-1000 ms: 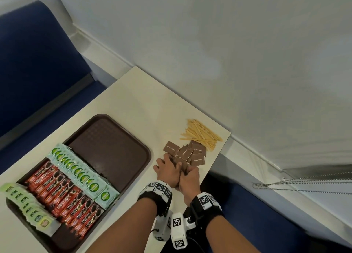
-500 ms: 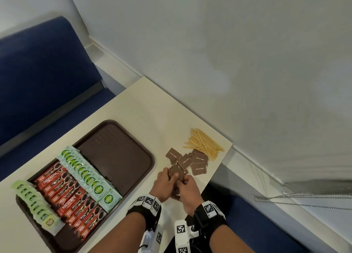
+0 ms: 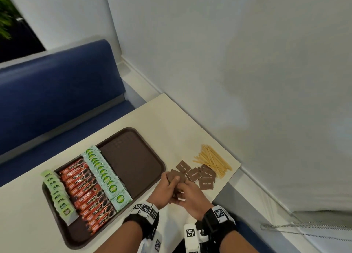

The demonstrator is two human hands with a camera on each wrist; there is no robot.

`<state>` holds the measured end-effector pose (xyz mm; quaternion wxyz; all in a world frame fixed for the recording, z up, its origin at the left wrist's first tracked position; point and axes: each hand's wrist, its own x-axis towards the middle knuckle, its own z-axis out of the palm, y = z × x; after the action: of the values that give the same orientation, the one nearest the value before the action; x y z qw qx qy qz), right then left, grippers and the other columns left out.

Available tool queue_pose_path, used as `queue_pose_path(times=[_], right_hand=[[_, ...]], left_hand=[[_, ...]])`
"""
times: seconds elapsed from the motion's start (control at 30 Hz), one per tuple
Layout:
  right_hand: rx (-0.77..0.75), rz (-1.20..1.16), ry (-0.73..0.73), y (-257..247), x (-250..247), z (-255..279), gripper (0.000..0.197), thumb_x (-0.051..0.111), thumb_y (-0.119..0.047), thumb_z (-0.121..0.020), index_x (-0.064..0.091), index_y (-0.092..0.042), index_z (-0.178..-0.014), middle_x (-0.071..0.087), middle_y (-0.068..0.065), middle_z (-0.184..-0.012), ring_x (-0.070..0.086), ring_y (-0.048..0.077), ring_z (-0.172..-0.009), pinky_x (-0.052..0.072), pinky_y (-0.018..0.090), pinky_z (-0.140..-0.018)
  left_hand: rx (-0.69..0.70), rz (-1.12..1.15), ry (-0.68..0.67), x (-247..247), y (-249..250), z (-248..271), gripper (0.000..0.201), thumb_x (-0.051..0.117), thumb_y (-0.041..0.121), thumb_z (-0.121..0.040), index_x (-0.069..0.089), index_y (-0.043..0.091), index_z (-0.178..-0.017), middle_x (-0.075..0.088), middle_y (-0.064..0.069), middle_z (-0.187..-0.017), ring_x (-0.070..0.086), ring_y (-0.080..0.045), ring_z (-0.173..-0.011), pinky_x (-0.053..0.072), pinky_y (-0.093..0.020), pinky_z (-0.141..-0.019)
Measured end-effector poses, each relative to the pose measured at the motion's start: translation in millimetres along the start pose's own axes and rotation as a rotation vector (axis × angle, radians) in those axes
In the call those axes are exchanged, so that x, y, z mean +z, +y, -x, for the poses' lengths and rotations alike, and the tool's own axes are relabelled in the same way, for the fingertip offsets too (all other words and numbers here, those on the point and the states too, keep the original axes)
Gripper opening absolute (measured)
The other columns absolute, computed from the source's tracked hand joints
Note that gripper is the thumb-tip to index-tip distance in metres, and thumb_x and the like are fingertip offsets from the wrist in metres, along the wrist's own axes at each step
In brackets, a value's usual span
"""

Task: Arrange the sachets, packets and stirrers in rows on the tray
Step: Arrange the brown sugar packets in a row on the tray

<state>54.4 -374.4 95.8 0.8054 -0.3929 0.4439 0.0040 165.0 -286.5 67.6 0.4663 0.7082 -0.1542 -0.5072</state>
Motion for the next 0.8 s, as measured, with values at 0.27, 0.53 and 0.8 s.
queue_pose_path(times=[0.27,0.53,0.8], right_hand=[[-0.074,0.033,-0.117,-32,69,10,0.031,0.045,-0.005,-0.109,0.068,-0.006,-0.129,0.073,0.023,-0.122,0.068,0.03,-0.104,0.063,0.044,-0.087],[-0.013,0.072,-0.2,-43,136,0,0.026,0.052,-0.006,-0.108,0.051,-0.003,-0.134,0.073,0.015,-0.097,0.074,0.016,-0.077,0.062,0.053,-0.09],[0.068,0.125,-0.305,-64,166,-13,0.03,0.055,-0.003,-0.106,0.052,-0.012,-0.135,0.072,0.018,-0.119,0.077,0.02,-0.079,0.063,0.055,-0.086]], left_hand=[[0.147,0.087,0.235,-52,22,35,0.037,0.061,0.057,-0.104,0.061,0.021,-0.114,0.076,-0.003,-0.092,0.072,-0.014,-0.077,0.059,-0.04,-0.066],[0.258,0.189,0.41,-105,27,61,0.024,0.063,0.043,-0.105,0.067,0.021,-0.114,0.08,-0.001,-0.105,0.077,-0.017,-0.098,0.06,-0.044,-0.096],[0.283,0.202,0.532,-134,40,58,0.013,0.065,0.033,-0.106,0.07,0.022,-0.112,0.081,0.003,-0.106,0.078,-0.012,-0.095,0.059,-0.031,-0.088]])
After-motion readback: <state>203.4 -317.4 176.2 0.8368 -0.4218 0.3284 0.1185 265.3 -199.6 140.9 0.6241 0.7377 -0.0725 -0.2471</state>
